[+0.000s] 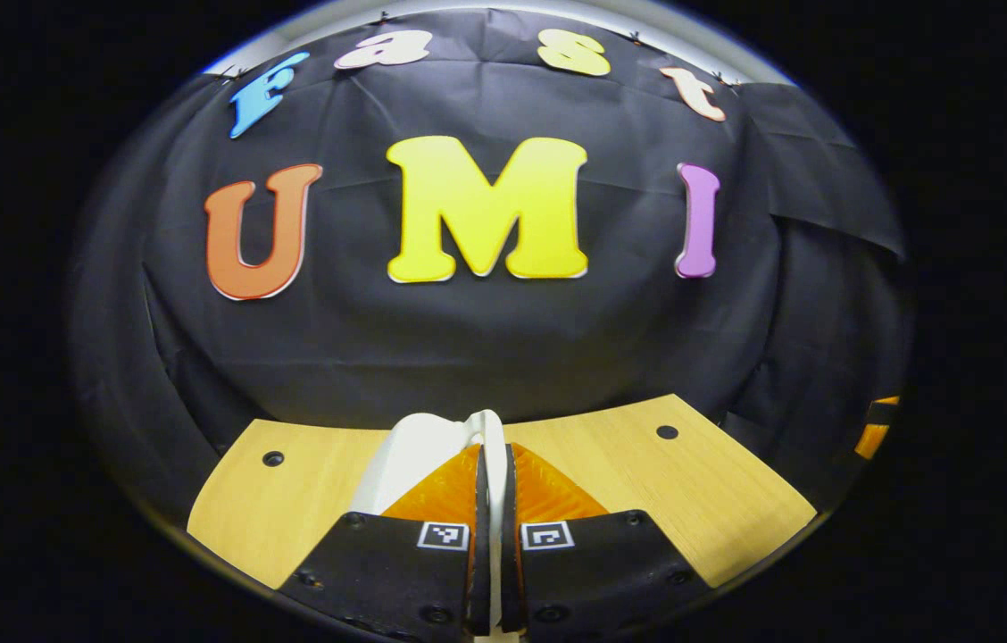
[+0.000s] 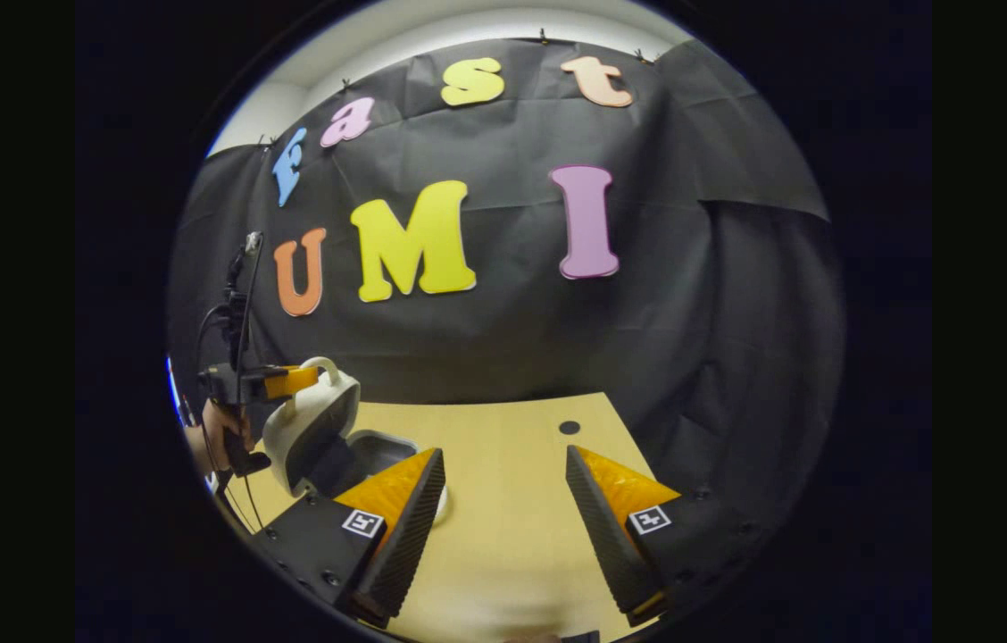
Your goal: First open the suitcase, pack the skin care products into it, and then close the suitcase.
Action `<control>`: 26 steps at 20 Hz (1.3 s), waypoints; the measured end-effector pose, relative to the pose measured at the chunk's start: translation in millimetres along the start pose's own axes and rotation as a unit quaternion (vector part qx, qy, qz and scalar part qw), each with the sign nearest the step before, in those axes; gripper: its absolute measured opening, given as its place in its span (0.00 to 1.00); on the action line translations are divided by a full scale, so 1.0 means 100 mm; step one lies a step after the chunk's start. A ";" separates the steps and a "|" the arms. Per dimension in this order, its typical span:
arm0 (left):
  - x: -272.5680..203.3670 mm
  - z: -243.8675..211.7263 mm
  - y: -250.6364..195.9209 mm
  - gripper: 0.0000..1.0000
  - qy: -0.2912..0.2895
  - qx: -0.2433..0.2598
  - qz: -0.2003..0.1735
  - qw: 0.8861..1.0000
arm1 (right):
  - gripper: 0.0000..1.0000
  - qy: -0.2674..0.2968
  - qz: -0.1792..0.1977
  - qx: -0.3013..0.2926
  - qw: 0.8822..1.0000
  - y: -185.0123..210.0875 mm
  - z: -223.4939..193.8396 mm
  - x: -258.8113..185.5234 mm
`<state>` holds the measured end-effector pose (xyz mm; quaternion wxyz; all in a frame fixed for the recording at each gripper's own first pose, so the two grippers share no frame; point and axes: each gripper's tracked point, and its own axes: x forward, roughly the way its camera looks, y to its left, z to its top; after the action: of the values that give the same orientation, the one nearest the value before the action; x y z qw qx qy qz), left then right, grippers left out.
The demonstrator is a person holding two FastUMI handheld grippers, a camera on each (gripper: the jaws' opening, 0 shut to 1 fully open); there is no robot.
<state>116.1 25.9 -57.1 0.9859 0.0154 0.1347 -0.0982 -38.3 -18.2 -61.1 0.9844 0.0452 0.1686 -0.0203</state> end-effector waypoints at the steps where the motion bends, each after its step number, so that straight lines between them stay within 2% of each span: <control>1: 0.02 -0.12 -0.14 0.07 0.009 0.002 -0.006 1.000 | 0.81 0.002 -0.009 0.002 1.000 -0.10 -0.02 -0.03; 8: 0.29 -0.69 -0.77 0.07 0.055 0.052 -0.041 0.996 | 0.81 0.027 -0.045 0.002 0.999 -0.56 -0.14 -0.10; 15: 0.55 -1.38 -1.18 0.08 0.112 0.088 -0.070 0.987 | 0.81 0.053 -0.052 0.002 0.997 -0.80 -0.25 -0.04; 21: 0.71 -1.65 -1.25 0.07 0.137 0.096 -0.062 0.984 | 0.81 0.065 -0.044 -0.007 0.997 -0.89 -0.30 0.03; 26: 0.74 -1.82 -1.33 0.08 0.149 0.108 -0.042 0.982 | 0.81 0.079 -0.025 0.017 0.996 -0.92 -0.39 0.14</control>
<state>111.8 -107.7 -252.7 0.9423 0.1303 0.2694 -0.1498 -42.7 -106.4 -110.3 0.9665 0.0590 0.2461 -0.0439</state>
